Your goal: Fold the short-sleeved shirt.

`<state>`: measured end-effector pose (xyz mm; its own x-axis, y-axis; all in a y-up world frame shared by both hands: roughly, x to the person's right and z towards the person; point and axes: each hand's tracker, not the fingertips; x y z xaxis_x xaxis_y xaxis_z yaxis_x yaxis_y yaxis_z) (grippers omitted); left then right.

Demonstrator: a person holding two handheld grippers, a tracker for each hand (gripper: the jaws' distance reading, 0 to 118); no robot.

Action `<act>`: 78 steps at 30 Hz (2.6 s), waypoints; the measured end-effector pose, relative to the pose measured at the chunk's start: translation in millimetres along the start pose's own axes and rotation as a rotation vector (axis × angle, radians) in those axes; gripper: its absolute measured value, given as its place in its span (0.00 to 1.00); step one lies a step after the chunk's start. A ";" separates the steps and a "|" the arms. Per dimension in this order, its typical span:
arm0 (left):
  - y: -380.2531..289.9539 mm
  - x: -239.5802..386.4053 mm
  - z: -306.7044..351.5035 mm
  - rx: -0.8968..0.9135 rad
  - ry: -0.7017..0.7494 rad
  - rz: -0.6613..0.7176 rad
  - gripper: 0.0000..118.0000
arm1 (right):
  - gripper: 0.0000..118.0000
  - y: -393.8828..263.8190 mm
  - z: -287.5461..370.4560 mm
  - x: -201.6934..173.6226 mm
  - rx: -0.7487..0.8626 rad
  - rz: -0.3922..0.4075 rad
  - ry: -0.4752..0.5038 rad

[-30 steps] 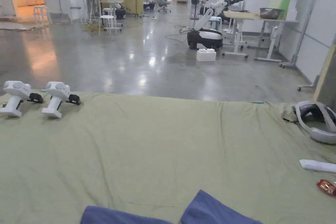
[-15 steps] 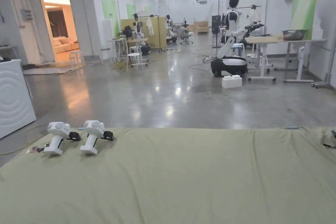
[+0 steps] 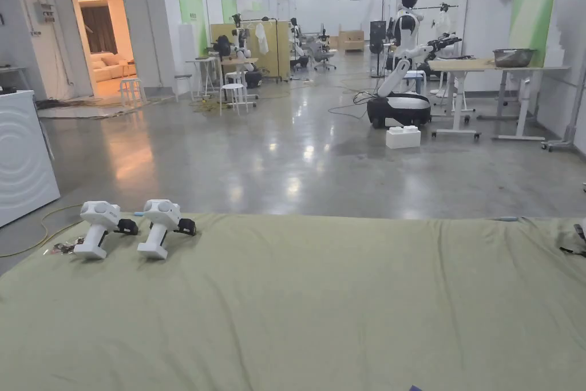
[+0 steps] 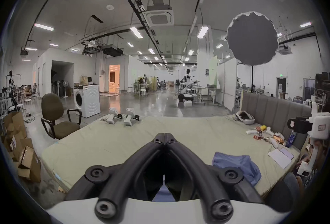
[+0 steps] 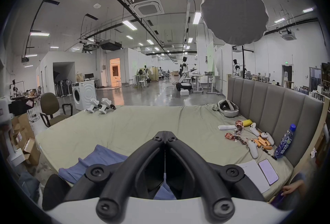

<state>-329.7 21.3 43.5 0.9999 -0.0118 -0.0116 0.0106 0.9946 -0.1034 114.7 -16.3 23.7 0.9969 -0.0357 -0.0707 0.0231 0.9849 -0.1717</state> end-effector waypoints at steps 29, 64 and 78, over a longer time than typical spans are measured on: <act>-217.1 1.8 -387.4 -0.932 -0.066 0.086 0.53 | 0.02 -77.6 -24.4 50.9 -0.362 -0.129 -0.106; -216.0 16.5 -427.0 -1.162 -0.122 -0.023 0.08 | 0.75 -104.0 -416.8 102.4 -1.137 0.210 0.166; -211.8 25.0 -423.9 -1.156 -0.108 -0.084 0.08 | 0.03 -135.9 -404.0 75.3 -1.158 0.248 0.227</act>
<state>-312.4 -233.4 -356.5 0.9930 -0.0089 0.1178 0.1149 0.3034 -0.9459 156.0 -221.3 -355.2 0.9259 -0.0102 -0.3775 -0.3646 0.2368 -0.9006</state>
